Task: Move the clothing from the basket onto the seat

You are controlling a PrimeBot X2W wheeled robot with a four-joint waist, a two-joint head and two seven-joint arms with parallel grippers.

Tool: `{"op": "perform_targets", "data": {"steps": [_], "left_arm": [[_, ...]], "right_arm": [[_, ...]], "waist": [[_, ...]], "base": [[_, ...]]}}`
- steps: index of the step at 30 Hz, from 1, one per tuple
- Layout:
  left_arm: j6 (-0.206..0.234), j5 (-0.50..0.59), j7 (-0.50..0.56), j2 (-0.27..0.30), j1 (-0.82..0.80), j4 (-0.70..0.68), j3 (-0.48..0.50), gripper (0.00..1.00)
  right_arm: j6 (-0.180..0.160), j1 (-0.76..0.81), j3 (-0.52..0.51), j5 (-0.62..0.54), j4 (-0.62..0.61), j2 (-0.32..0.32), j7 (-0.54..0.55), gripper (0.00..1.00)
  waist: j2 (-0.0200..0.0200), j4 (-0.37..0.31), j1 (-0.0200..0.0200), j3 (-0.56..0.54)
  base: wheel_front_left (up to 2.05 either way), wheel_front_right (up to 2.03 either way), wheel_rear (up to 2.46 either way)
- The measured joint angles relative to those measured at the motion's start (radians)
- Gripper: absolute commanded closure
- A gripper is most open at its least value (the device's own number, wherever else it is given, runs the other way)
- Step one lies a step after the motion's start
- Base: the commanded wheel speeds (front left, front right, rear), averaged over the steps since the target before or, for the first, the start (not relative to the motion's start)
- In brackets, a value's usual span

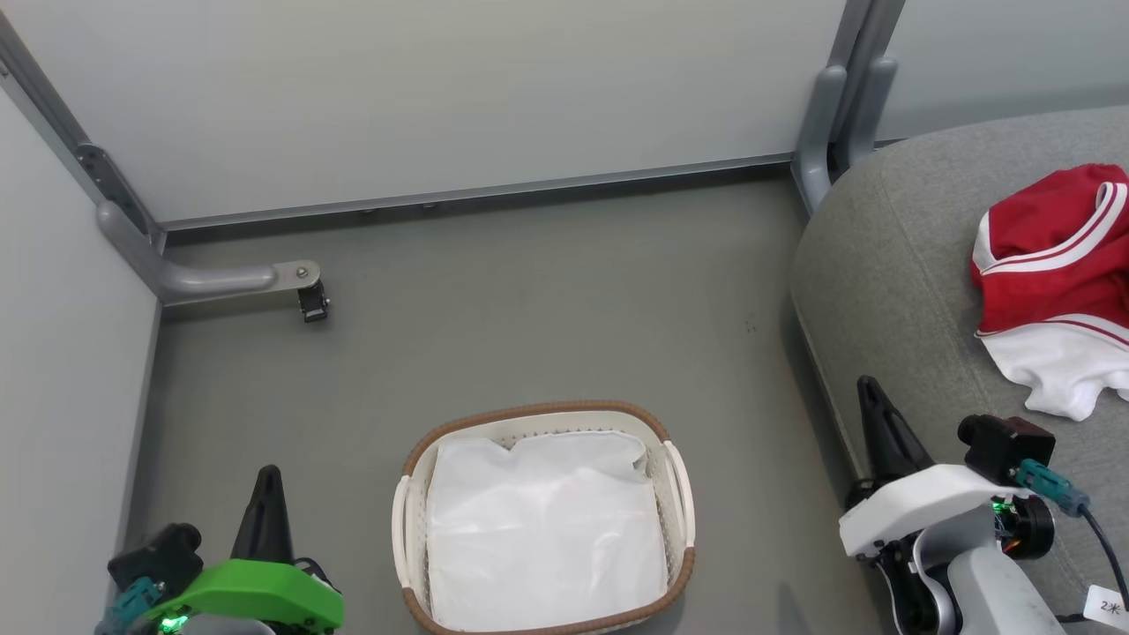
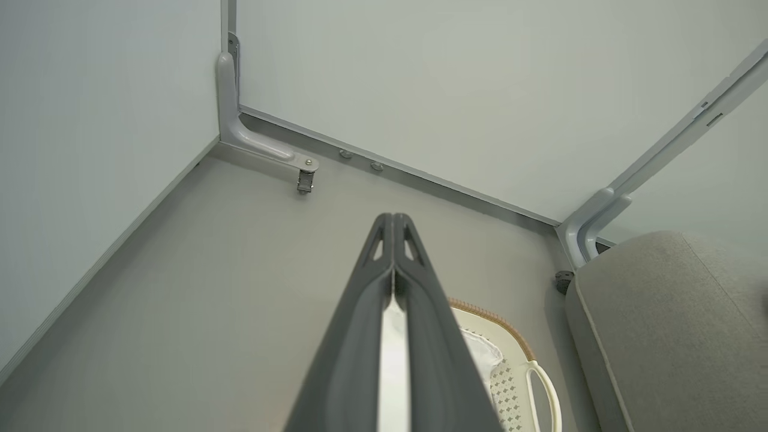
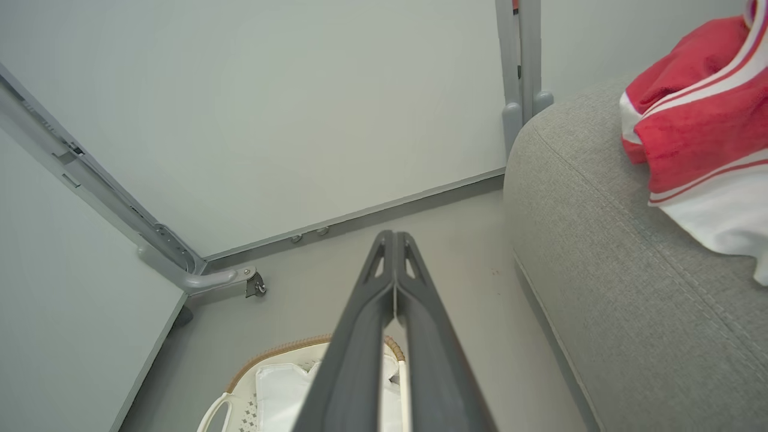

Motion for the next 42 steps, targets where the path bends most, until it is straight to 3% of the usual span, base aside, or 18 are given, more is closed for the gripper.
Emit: {"op": "perform_targets", "data": {"steps": [17, 42], "left_arm": [[0.000, -0.263, 0.067, 0.000, -0.001, -0.034, 0.016, 1.00], [-0.001, -0.569, 0.149, 0.000, -0.011, -0.072, 0.041, 1.00]], "right_arm": [[0.000, 0.012, -0.035, 0.276, -0.023, 0.000, 0.067, 1.00], [0.000, 0.025, -0.076, 0.599, -0.048, -0.001, 0.147, 1.00]], "waist": [[0.0000, 0.001, 0.0000, -0.009], [0.0000, 0.001, 0.0000, -0.023]], "base": [[0.00, 0.00, 0.00], [0.00, 0.00, 0.00]]}}
